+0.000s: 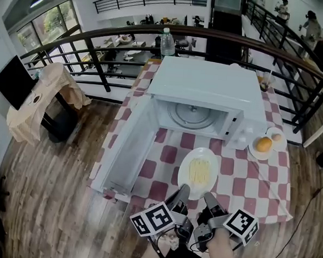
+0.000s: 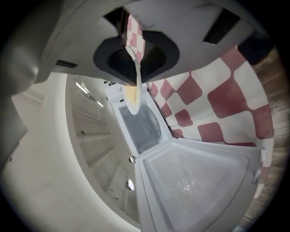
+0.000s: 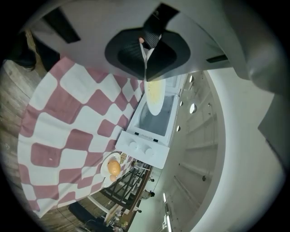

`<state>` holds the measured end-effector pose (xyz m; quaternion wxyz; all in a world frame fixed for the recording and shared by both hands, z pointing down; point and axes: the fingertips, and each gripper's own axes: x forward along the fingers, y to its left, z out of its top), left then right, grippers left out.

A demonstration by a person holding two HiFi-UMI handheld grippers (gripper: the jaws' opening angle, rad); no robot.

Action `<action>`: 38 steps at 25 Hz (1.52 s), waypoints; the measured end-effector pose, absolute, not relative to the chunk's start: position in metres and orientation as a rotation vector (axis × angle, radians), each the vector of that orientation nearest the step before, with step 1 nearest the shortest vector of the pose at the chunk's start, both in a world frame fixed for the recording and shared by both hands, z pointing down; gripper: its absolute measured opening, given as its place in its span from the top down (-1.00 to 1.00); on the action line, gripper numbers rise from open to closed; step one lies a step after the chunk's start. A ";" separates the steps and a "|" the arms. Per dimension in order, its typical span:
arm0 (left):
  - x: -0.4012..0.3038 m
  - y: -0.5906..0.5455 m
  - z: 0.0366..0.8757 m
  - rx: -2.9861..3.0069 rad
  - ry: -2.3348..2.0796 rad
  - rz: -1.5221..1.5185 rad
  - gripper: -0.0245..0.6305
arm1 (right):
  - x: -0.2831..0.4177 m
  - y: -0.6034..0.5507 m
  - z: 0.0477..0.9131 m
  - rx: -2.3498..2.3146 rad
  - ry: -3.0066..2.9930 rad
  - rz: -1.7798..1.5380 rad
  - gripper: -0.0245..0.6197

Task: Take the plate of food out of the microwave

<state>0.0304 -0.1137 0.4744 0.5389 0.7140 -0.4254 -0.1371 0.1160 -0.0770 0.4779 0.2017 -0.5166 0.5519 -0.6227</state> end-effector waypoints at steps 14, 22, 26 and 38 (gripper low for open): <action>0.021 -0.017 0.470 1.680 -1.066 -0.319 0.76 | 0.105 0.009 0.473 -1.325 1.558 -1.761 0.88; 0.016 0.012 0.468 1.670 -1.064 -0.326 0.76 | 0.100 0.038 0.471 -1.335 1.557 -1.773 0.88; 0.016 0.018 0.469 1.667 -1.063 -0.329 0.76 | 0.100 0.045 0.470 -1.342 1.559 -1.773 0.88; 0.016 0.019 0.471 1.664 -1.069 -0.336 0.76 | 0.101 0.044 0.473 -1.327 1.552 -1.779 0.88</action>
